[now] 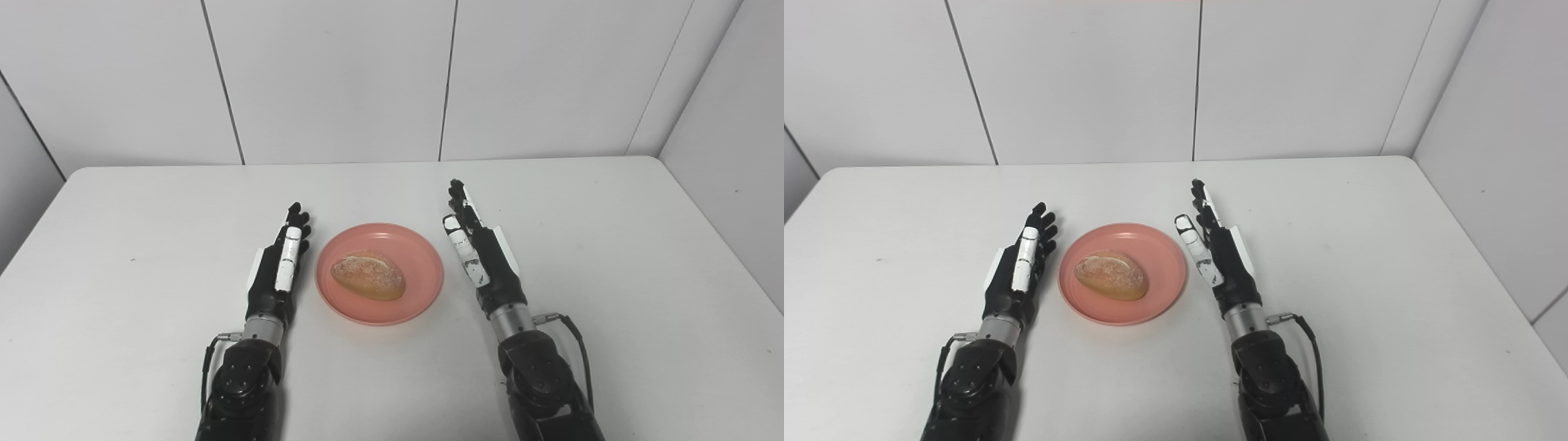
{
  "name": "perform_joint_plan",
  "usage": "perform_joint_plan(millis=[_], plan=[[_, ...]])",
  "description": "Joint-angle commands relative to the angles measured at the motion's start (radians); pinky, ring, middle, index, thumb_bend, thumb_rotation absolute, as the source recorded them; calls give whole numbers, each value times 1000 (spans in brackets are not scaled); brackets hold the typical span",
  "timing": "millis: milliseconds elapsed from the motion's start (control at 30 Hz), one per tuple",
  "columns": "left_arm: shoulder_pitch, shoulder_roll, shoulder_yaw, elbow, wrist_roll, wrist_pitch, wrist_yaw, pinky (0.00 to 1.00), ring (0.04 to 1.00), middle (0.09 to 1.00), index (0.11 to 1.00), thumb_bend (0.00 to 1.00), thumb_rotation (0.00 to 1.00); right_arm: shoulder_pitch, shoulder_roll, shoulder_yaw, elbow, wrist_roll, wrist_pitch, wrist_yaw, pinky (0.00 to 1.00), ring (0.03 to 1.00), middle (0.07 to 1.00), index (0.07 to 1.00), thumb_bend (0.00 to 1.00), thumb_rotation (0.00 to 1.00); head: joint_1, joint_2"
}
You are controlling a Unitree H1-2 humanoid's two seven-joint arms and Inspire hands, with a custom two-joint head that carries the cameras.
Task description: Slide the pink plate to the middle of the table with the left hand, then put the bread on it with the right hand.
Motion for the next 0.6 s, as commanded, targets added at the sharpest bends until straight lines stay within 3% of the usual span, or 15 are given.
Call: perform_joint_plan(millis=[0, 233, 400, 567], plan=[[-20, 1, 1, -30, -11, 3, -10, 989, 977, 981, 974, 647, 1000, -23, 17, -8, -17, 25, 11, 2, 1000, 1000, 1000, 1000, 663, 1000, 1, 0], [-14, 3, 0, -34, -26, 11, -32, 1000, 1000, 1000, 990, 632, 1000, -25, 32, -19, 1, 68, 35, 12, 1000, 1000, 1000, 1000, 685, 1000, -4, 4], [-13, 8, -6, -36, -40, 17, -49, 1000, 1000, 1000, 1000, 639, 1000, -20, 29, -21, -24, 95, 89, 25, 1000, 1000, 1000, 1000, 689, 1000, -6, 6], [-12, 11, -10, -39, -37, 23, -47, 1000, 1000, 1000, 1000, 657, 1000, -17, 32, -27, -28, 105, 90, 18, 1000, 1000, 1000, 1000, 672, 1000, -7, 5]])
